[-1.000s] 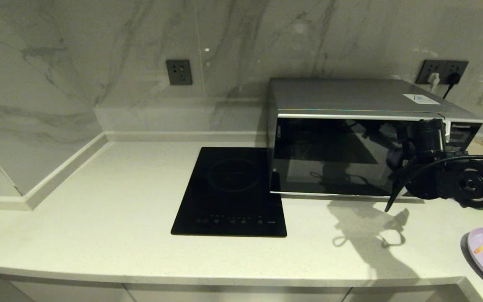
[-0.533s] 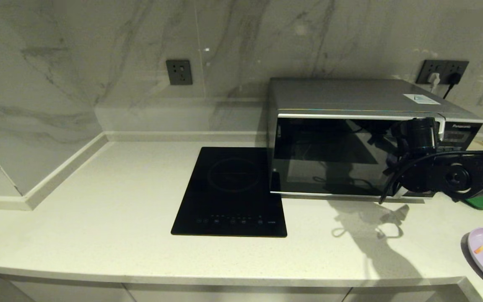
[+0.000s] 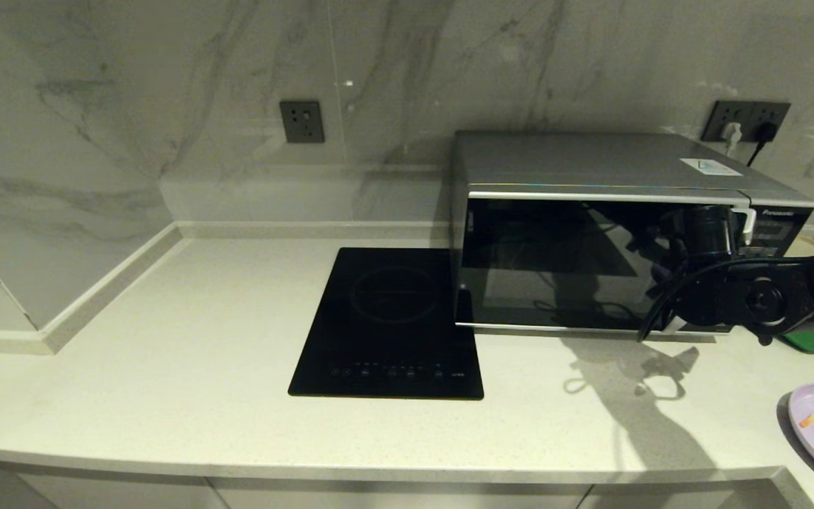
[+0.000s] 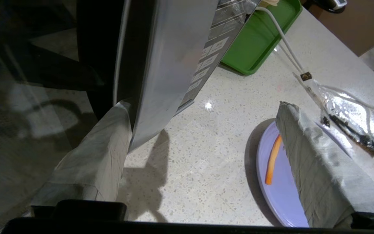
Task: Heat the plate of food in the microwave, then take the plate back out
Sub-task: Open the microwave oven
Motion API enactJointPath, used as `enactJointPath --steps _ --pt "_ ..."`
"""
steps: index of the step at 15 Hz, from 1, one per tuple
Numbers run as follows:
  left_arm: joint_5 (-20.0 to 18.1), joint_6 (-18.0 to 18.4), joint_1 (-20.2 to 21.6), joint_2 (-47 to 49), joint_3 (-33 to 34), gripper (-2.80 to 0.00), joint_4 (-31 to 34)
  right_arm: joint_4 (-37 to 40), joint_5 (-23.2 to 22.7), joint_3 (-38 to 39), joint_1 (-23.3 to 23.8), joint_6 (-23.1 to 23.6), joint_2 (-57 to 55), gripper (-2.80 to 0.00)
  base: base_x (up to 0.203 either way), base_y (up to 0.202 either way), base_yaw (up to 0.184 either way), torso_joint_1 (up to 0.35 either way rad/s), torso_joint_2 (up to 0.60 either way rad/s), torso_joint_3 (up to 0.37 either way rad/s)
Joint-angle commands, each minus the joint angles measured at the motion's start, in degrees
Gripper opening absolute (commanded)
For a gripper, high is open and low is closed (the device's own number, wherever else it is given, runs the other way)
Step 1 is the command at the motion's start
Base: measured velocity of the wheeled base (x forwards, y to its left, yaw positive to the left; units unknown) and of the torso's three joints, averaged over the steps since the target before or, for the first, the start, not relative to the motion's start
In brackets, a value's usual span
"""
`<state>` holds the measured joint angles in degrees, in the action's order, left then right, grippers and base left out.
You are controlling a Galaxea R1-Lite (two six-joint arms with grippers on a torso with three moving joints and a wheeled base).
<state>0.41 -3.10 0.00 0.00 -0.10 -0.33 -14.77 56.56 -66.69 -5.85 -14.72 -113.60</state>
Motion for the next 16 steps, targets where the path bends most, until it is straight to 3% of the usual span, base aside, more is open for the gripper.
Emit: enactJointPath --steps 1,10,16 --pt "0.0 -0.1 0.0 0.0 0.0 -2.80 0.0 -0.1 0.6 -0.3 1.1 -1.5 0.0 0.00 0.000 0.000 0.000 0.000 0.00 0.000" --pt "0.0 -0.1 0.0 0.0 0.0 -2.80 0.0 -0.2 2.5 0.2 1.4 -4.9 -0.2 0.00 0.000 0.000 0.000 0.000 0.00 0.000" --pt "0.0 -0.1 0.0 0.0 0.0 -2.80 0.0 0.1 2.9 8.0 1.4 -7.2 5.7 0.00 0.000 0.000 0.000 0.000 0.00 0.000"
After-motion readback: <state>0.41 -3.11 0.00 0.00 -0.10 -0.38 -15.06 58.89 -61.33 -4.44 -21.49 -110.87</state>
